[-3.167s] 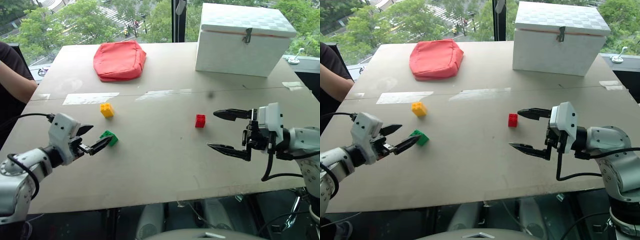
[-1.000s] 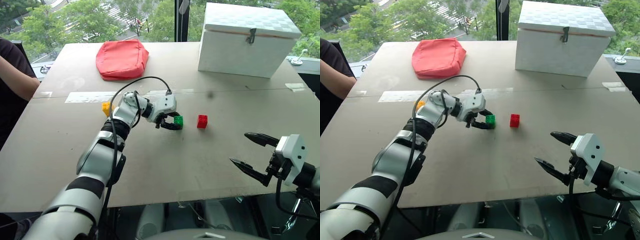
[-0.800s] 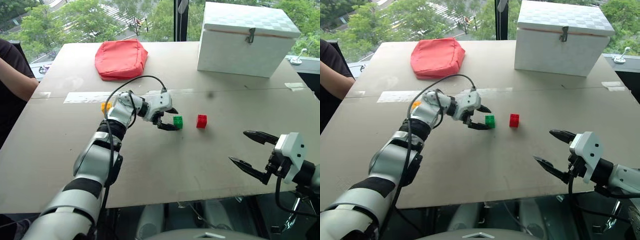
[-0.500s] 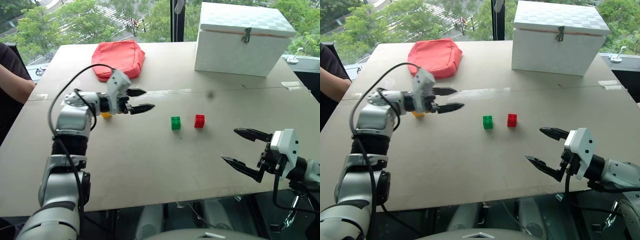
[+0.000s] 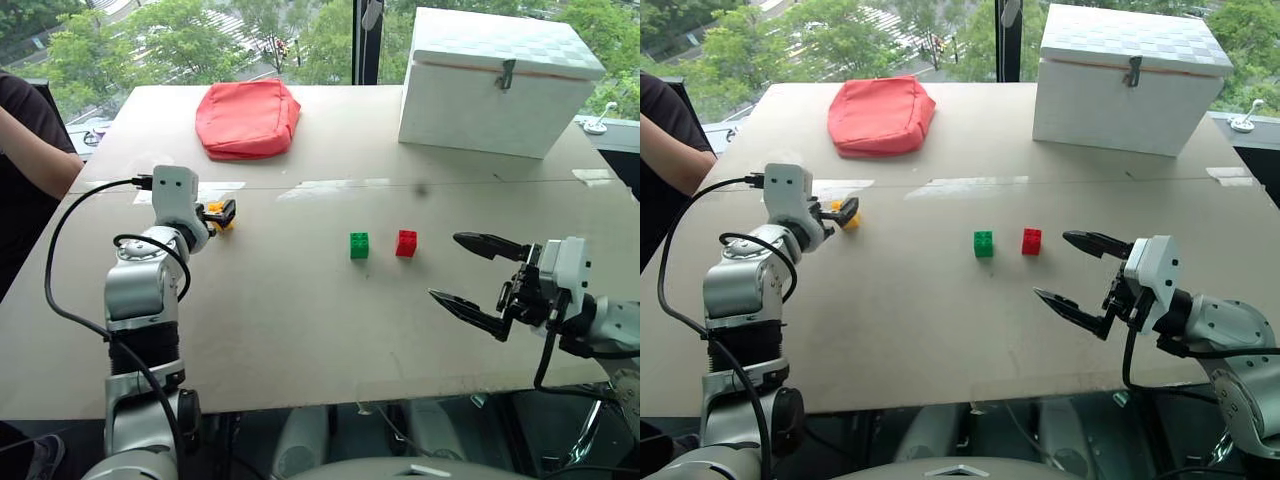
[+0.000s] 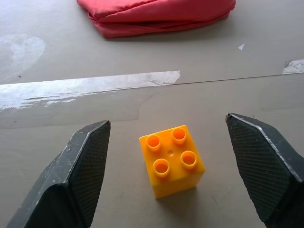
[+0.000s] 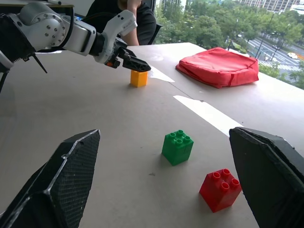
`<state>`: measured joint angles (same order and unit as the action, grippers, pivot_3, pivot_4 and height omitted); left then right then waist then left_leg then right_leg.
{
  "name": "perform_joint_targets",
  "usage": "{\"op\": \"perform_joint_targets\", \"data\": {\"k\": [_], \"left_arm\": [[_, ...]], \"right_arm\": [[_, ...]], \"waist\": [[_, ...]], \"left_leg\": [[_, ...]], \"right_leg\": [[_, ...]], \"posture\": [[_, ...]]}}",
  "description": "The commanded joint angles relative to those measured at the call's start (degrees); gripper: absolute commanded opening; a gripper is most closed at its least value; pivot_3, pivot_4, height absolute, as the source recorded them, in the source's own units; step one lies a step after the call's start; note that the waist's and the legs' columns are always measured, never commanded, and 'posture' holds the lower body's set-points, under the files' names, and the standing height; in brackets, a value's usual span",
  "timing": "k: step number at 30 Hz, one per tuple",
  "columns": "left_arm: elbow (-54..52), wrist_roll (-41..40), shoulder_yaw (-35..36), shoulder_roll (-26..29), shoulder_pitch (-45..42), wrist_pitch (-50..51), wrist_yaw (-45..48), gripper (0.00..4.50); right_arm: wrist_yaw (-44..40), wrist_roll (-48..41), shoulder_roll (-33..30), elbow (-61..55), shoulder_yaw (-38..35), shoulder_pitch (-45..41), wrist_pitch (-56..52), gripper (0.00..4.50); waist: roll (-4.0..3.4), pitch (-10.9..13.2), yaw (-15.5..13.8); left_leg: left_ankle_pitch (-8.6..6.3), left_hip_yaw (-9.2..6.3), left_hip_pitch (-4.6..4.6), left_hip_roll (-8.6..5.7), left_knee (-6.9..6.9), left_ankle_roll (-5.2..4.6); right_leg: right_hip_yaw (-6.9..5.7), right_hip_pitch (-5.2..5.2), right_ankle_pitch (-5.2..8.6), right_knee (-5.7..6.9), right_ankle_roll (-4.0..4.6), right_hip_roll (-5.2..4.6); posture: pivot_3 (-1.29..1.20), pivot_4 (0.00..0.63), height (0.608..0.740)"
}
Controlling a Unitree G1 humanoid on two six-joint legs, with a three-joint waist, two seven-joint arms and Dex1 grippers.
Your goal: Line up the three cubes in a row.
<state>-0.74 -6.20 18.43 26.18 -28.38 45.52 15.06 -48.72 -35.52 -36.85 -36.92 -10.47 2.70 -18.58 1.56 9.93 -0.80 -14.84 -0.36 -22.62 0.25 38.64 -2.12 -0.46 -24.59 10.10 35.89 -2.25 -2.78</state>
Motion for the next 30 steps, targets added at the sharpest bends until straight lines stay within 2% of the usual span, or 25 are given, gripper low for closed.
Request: {"op": "perform_joint_targets", "data": {"k": [1, 7, 10, 14, 18, 20, 24, 25, 28, 30], "left_arm": [[0.6, 0.5, -0.3, -1.8, -0.4, -1.9, -3.5, 3.96], [3.9, 0.8, -0.9, -3.7, -0.1, -4.8, -6.9, 3.96], [6.0, 0.4, -0.8, -4.3, -0.3, -7.5, -7.6, 3.17], [7.4, -0.2, -1.5, -3.8, -0.3, -8.9, -6.4, 1.31], [7.5, -2.2, -0.9, -2.7, -0.4, -11.1, -2.9, 1.29], [6.8, -6.1, -0.8, -2.1, -1.1, -12.9, 3.7, 1.29], [5.8, -11.2, -9.8, 4.6, -1.4, -20.3, 30.0, 1.29], [7.4, -11.6, -11.7, 6.6, -1.9, -23.1, 36.6, 1.29], [17.4, -14.3, -14.9, 11.5, -7.5, -22.9, 52.9, 1.29], [25.2, -11.2, -19.0, 13.8, -10.6, -32.1, 62.8, 1.29]], "right_arm": [[-0.7, -0.3, -0.5, -0.1, -1.0, -0.8, 1.7, 4.5], [-1.9, -0.3, -2.0, 0.0, -2.3, 0.5, 2.2, 4.5], [-1.9, -0.3, -2.3, 0.0, -2.7, 0.9, 2.3, 4.5], [-1.8, -0.5, -2.5, -0.5, -3.3, 1.8, 2.3, 4.5], [-1.5, -0.4, -2.6, -0.8, -3.6, 2.6, 2.2, 4.5], [-1.5, -0.2, -2.6, -0.9, -3.5, 3.1, 2.4, 4.5], [-1.9, 0.6, -3.3, -1.0, -4.4, 4.9, 2.6, 4.5], [-2.0, 0.6, -3.5, -1.1, -4.8, 5.4, 2.6, 4.5], [-2.4, 0.2, -4.2, -1.6, -6.6, 7.6, 2.6, 4.5], [-2.5, -0.2, -4.6, -2.3, -8.0, 9.2, 2.5, 4.5]], "waist": [[0.0, 0.0, 0.0], [0.01, 0.0, 0.0], [0.01, 0.0, 0.0], [0.02, 0.0, 0.0], [0.02, 0.0, 0.0], [0.02, 0.0, 0.0], [0.01, 0.0, -0.1], [0.01, 0.0, -0.1], [0.01, 0.0, 0.0], [-0.03, 0.0, 0.2]], "left_leg": [[0.0, 0.0, 0.0, 0.0, 0.0, 0.0], [0.0, 0.01, 0.0, -0.02, 0.0, 0.0], [0.0, 0.03, 0.0, -0.01, 0.0, 0.0], [0.0, 0.03, 0.0, -0.02, 0.0, 0.0], [0.0, 0.04, 0.0, -0.02, 0.0, 0.0], [0.0, 0.05, 0.0, -0.02, 0.0, 0.0], [0.0, 0.12, -0.02, -0.04, -0.01, 0.0], [0.0, 0.15, -0.02, -0.04, 0.0, 0.0], [0.0, 0.29, -0.02, -0.05, 0.0, 0.0], [0.0, 0.41, 0.01, -0.1, 0.0, -0.01]], "right_leg": [[0.0, 0.0, 0.0, 0.0, 0.0, 0.0], [0.0, 0.01, -0.01, 0.0, 0.01, -0.01], [0.02, 0.01, -0.01, 0.0, 0.02, -0.02], [0.02, 0.01, -0.01, 0.0, 0.02, -0.02], [0.02, 0.01, -0.01, 0.0, 0.02, -0.02], [0.02, 0.01, -0.01, 0.0, 0.02, -0.02], [-0.01, 0.01, 0.01, -0.03, 0.04, -0.02], [-0.01, 0.01, 0.01, -0.02, 0.05, -0.02], [0.02, 0.01, 0.15, -0.01, 0.27, -0.03], [0.0, 0.01, 0.18, -0.04, 0.22, 0.05]], "posture": [[0.0, 0.15, 0.74], [0.0, 0.15, 0.74], [0.0, 0.15, 0.74], [0.0, 0.15, 0.74], [0.0, 0.15, 0.74], [0.0, 0.15, 0.74], [0.0, 0.15, 0.74], [0.0, 0.15, 0.74], [0.0, 0.15, 0.74], [0.0, 0.15, 0.74]]}}
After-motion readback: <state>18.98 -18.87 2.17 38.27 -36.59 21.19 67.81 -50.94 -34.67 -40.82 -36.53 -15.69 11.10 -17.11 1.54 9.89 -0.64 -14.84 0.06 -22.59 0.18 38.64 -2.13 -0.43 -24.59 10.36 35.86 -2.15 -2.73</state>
